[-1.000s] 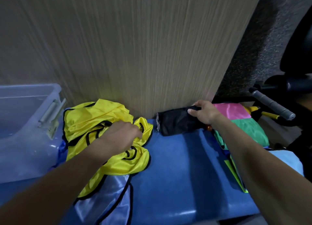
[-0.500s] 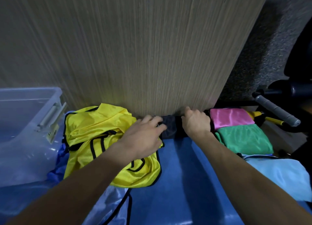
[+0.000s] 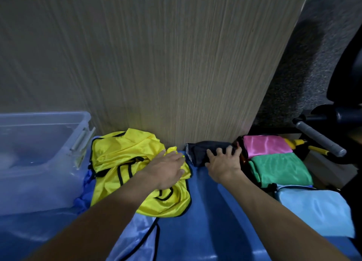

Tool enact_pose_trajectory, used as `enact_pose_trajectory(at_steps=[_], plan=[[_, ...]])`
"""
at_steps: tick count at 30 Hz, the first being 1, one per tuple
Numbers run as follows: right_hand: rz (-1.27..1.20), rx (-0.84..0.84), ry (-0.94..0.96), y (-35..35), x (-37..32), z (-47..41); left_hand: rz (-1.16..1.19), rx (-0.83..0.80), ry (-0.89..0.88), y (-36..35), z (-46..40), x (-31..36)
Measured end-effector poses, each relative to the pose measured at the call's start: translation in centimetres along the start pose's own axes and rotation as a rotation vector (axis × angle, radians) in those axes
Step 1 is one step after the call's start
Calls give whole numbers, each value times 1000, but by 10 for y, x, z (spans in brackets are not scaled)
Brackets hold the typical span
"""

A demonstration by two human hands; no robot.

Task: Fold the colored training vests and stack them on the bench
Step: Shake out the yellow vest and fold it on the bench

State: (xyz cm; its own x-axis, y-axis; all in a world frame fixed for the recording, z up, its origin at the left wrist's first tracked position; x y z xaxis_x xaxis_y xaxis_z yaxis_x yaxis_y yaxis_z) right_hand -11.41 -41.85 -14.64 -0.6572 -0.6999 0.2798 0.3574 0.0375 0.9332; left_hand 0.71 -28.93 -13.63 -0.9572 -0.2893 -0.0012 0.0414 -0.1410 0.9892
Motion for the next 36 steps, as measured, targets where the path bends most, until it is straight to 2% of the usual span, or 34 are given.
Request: enact_pose_trajectory(at_steps=[3,7,9,12,14,17,22,25,30,32,34,36], plan=[[-113,119,36,18,-14,19,123,236,-18,28,46,-18],[-406,316,196,35,-47,61,153,415,283,29,107,-65],[-555,259,291,31,-70,82,182,378,388,15,128,-79],[-720,116,365,5,-101,103,287,329,401,-5,140,-87],[-665,172,372,-7,-112,112,371,441,377,-1,145,-89],[-649,284,405,-3,-120,123,340,565,399,7,142,-91],[-721,191,498,5,-119,145,262,385,452,-10,117,-94],[-836,256,433,17,-95,155,237,430,489,-13,111,-102],[-858,359,338,17,-65,158,423,702,419,27,132,-90],[-959,387,348,19,-65,161,603,729,329,45,148,-71],[-1149,428,433,29,-72,167,855,735,145,65,167,-43],[-1285,459,543,42,-86,176,1115,626,-21,76,179,-13]])
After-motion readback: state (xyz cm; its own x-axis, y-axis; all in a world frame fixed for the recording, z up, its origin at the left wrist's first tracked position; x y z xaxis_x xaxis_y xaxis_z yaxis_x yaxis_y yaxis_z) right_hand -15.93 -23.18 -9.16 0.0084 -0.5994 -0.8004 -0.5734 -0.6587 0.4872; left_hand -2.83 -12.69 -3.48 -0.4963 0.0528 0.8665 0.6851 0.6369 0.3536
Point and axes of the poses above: each hand's wrist, its own z-axis away from the middle knuckle, its own y-axis out of the back of the hand, x = y × z, the point moved 6 cm from there along -z, towards the middle knuckle, and after that the axes turned 7 degrees about y, right-handed, at the moved point
